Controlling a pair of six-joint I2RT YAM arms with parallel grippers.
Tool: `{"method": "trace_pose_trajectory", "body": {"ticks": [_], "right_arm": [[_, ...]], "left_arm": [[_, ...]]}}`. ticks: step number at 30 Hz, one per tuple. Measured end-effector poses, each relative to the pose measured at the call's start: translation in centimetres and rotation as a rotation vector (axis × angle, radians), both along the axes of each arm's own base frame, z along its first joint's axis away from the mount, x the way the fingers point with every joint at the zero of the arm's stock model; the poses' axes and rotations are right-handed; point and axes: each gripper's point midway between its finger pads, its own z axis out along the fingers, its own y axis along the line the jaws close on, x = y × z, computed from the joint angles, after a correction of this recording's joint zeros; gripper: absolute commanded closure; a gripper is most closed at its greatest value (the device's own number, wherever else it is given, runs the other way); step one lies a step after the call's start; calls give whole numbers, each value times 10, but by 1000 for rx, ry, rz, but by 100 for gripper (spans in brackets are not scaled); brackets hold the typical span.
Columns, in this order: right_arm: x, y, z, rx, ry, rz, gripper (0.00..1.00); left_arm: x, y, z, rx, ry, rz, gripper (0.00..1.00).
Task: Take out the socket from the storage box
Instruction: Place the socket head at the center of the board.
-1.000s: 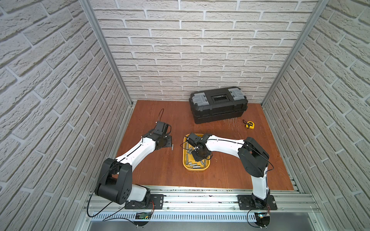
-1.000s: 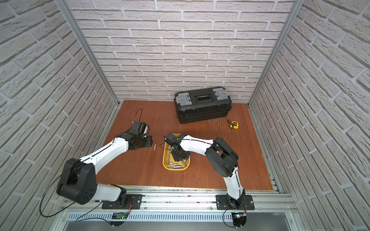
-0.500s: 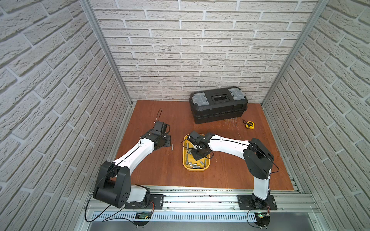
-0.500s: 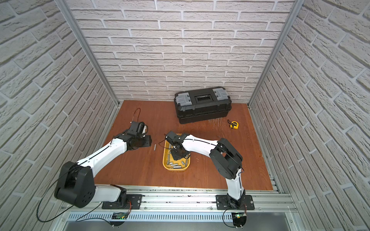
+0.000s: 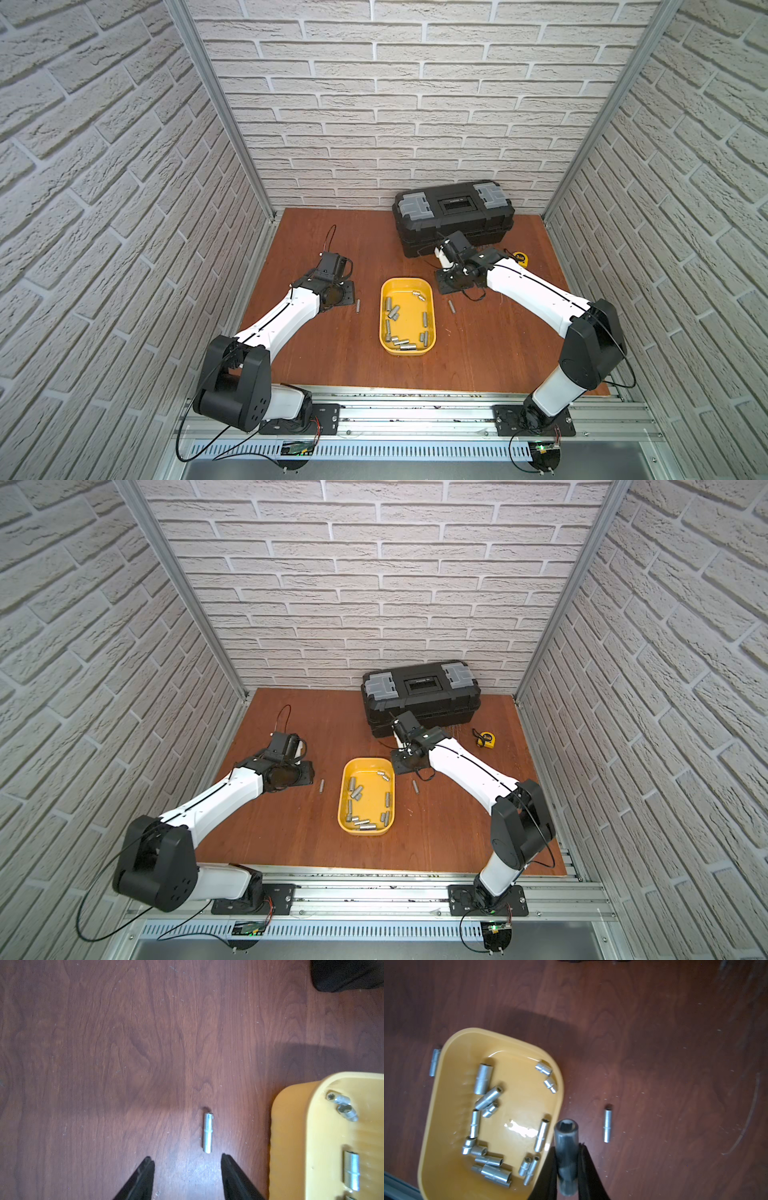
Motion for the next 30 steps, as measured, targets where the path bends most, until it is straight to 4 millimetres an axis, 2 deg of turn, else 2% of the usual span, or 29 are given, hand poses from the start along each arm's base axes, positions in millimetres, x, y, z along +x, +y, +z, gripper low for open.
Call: {"method": "trace_pose_trajectory", "body": {"ticks": [5, 9, 13, 22, 28, 30], "right_arm": [[-6, -41, -36, -54, 92, -66, 91], [-10, -54, -66, -74, 167, -92, 91], [-11, -55, -85, -77, 203, -97, 91], [-14, -54, -113, -76, 250, -107, 89], [-13, -51, -115, -65, 250, -106, 85], [-13, -51, -115, -63, 251, -109, 81]], "left_arm": [[0, 0, 1, -9, 0, 15, 44], [0, 0, 1, -15, 1, 23, 44], [0, -2, 1, -20, 2, 27, 44], [-2, -2, -1, -19, 7, 27, 44], [-2, -2, -1, -18, 7, 27, 44], [-2, -2, -1, -18, 7, 27, 44]]}}
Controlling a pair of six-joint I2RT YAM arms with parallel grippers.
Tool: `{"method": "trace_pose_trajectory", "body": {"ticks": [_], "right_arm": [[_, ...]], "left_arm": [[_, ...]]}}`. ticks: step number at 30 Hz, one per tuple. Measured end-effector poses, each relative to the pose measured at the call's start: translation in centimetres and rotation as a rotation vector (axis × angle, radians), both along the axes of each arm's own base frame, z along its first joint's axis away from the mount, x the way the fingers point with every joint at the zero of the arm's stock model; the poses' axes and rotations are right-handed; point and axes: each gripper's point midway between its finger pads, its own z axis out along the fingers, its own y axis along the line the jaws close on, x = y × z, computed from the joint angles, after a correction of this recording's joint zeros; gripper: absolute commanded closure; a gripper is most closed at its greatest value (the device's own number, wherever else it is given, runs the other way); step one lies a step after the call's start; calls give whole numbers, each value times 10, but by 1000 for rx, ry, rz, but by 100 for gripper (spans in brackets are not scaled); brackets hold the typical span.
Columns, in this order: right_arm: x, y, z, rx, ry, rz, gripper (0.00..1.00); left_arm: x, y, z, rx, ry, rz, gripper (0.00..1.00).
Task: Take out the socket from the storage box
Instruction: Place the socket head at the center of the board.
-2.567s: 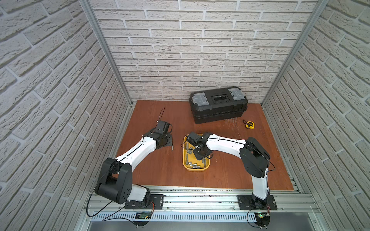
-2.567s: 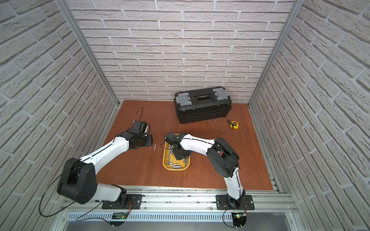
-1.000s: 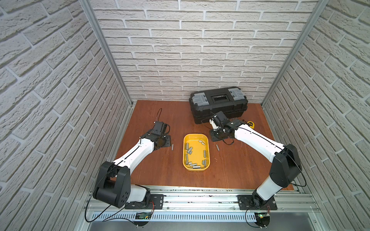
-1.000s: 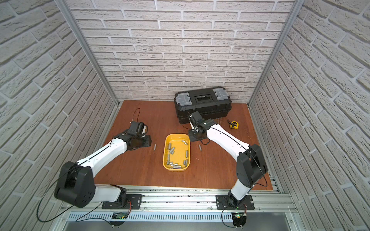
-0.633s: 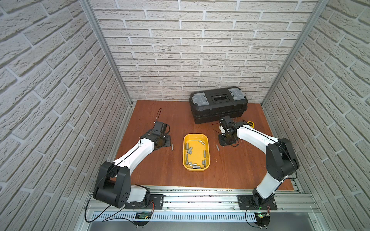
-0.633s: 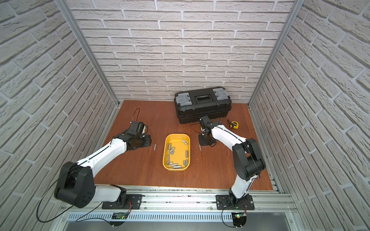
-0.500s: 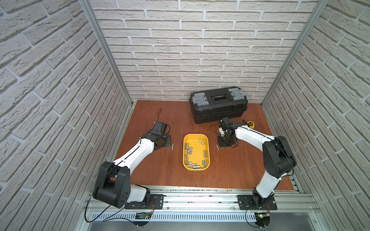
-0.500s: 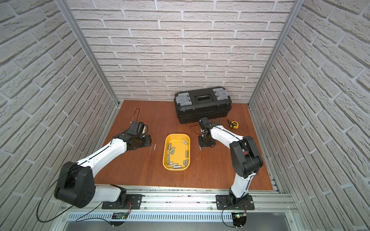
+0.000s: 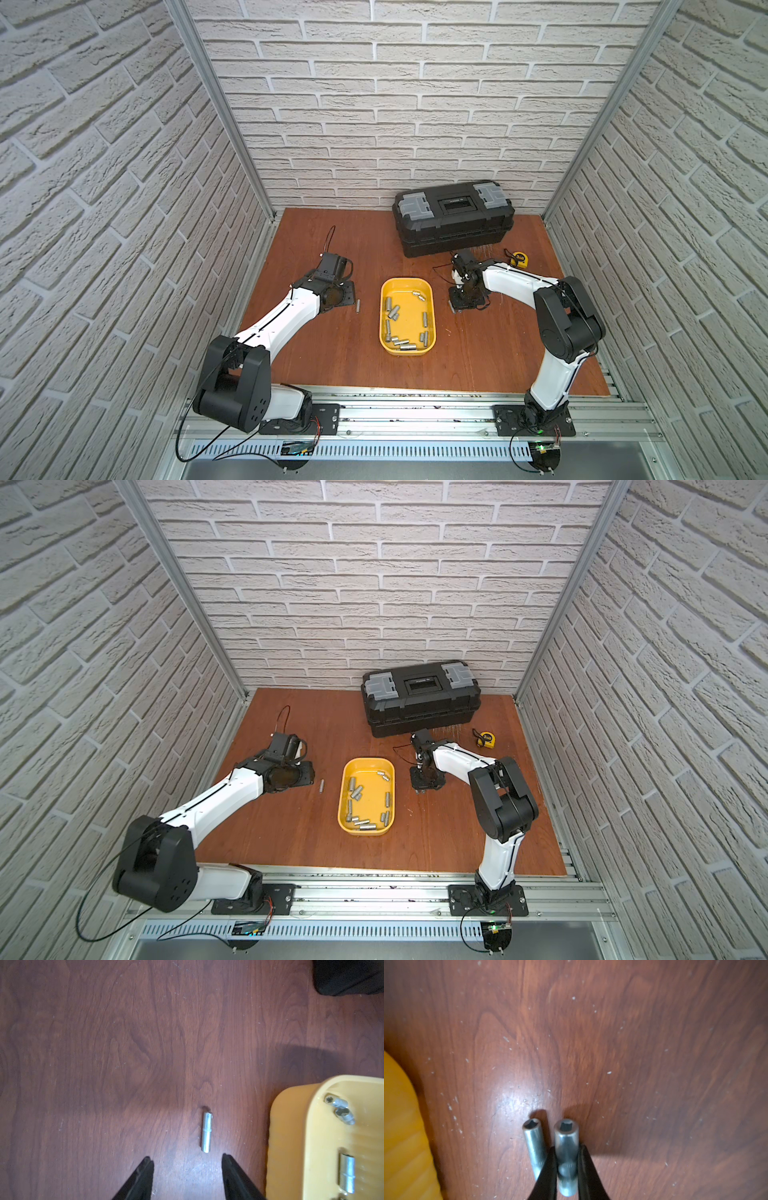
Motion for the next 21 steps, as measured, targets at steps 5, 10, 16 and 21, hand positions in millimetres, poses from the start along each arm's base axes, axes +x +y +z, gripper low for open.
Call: {"method": "trace_pose_trajectory", "body": {"ticks": [5, 10, 16, 21], "right_arm": [[0, 0, 0, 2, 0, -3, 74], [0, 0, 1, 2, 1, -2, 72], [0, 0, 8, 7, -11, -2, 70], [3, 2, 19, 16, -33, -2, 70]], "left_arm": [[0, 0, 0, 0, 0, 0, 44], [0, 0, 0, 0, 0, 0, 44], [-1, -1, 0, 0, 1, -4, 43], [-2, -6, 1, 2, 5, -19, 43]]}}
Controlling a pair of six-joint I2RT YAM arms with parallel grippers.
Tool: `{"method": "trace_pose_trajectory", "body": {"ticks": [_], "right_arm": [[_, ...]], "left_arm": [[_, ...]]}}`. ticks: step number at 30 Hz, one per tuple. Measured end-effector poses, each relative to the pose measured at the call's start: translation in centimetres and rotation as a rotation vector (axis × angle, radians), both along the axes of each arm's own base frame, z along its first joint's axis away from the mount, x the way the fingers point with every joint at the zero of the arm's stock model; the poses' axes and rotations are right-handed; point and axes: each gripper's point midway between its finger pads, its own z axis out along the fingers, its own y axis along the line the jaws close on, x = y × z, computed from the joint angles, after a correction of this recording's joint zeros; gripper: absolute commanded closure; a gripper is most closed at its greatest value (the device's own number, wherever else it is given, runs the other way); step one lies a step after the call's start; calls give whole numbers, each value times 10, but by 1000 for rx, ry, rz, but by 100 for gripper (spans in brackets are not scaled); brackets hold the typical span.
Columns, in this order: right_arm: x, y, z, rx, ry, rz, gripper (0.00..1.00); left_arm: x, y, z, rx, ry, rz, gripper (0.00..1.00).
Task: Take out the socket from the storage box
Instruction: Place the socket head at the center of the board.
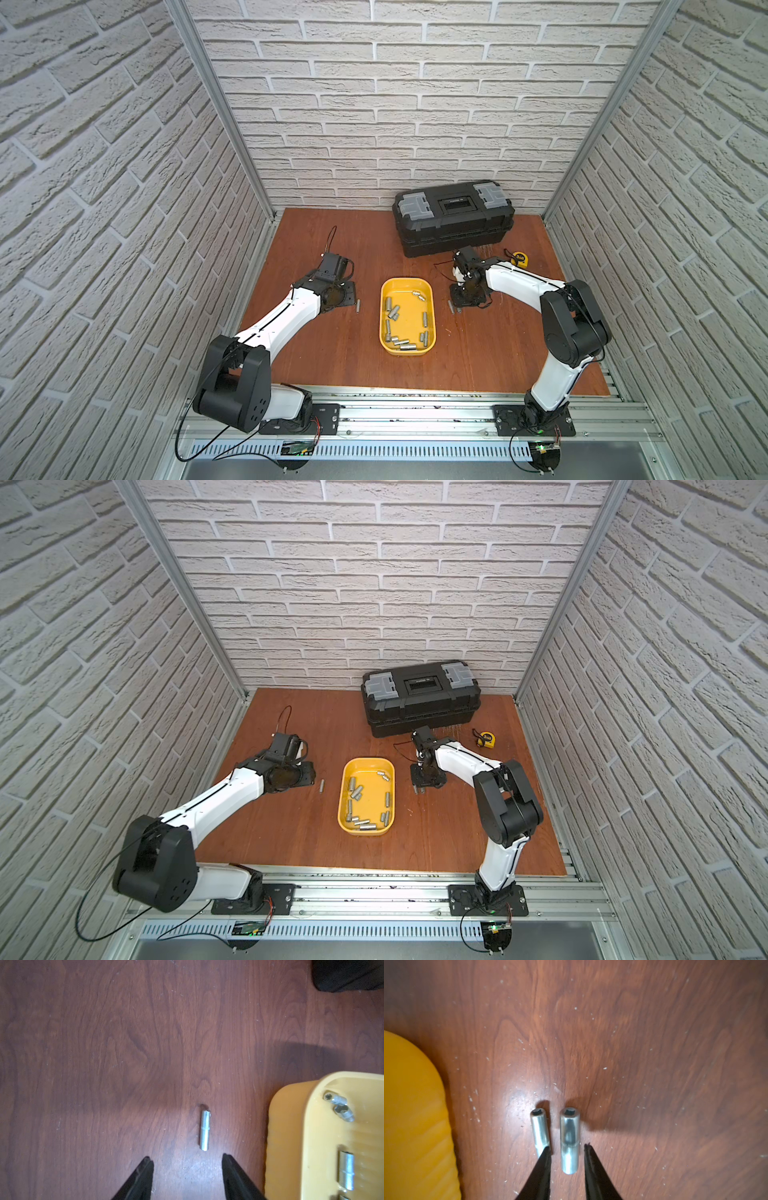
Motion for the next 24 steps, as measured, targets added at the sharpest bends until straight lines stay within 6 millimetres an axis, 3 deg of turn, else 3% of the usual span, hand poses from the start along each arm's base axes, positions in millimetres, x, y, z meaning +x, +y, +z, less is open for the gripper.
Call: {"method": "trace_pose_trajectory", "body": {"ticks": [8, 11, 15, 19, 24], "right_arm": [[1, 0, 14, 11, -27, 1, 70], [1, 1, 29, 24, -55, 2, 70], [9, 3, 54, 50, -116, 2, 69], [12, 4, 68, 73, -150, 3, 70], [11, -1, 70, 79, -155, -9, 69]], "left_arm": [[3, -25, 26, -2, -37, -75, 43], [3, -47, 42, -9, -69, -138, 42], [0, -92, 58, -17, -94, -251, 42], [-4, -137, 52, -9, -72, -353, 41], [-11, -177, 20, 11, 9, -438, 41]]}}
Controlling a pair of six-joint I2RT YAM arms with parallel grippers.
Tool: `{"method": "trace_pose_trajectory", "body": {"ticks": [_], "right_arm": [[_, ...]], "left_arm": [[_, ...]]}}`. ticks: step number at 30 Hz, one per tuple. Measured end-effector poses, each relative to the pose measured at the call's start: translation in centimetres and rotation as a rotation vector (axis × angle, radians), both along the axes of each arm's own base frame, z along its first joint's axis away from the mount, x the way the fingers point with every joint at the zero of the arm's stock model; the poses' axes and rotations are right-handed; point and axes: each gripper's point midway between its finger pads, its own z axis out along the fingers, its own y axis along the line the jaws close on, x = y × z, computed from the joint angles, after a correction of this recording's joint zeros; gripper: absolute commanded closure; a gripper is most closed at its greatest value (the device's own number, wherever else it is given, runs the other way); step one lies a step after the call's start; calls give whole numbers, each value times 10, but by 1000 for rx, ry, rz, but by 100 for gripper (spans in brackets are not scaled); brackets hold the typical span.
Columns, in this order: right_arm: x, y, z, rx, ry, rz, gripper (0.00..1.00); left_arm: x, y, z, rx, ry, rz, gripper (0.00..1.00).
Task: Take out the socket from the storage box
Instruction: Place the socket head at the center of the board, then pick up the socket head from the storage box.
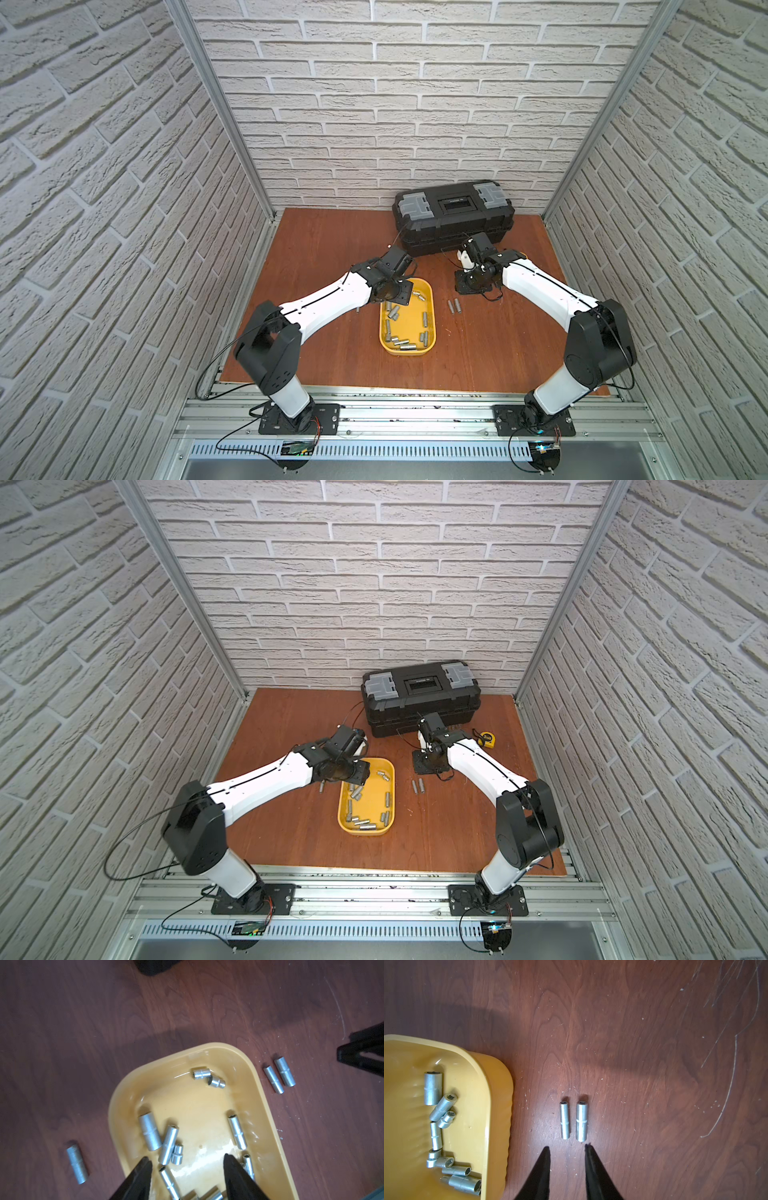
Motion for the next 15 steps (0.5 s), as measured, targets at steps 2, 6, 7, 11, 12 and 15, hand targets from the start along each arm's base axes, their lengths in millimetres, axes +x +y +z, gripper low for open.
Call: {"method": "trace_pose_trajectory", "body": {"ticks": [2, 6, 7, 11, 12, 15], "right_arm": [[-3, -4, -1, 2, 3, -7, 69], [-11, -13, -2, 7, 12, -27, 69], [-12, -15, -3, 8, 13, -31, 69], [-17, -22, -5, 11, 18, -49, 69], [-18, -24, -6, 12, 19, -53, 69], [-20, -26, -7, 16, 20, -59, 69]], "left_arm": [[-2, -12, -14, 15, 30, -25, 41], [-8, -30, -41, 45, 82, -65, 41], [-10, -33, -46, 50, 93, -73, 41], [-18, -42, -64, 65, 135, -101, 41], [-19, -47, -66, 63, 139, -109, 41], [-18, -57, -69, 60, 139, -124, 41]]}}
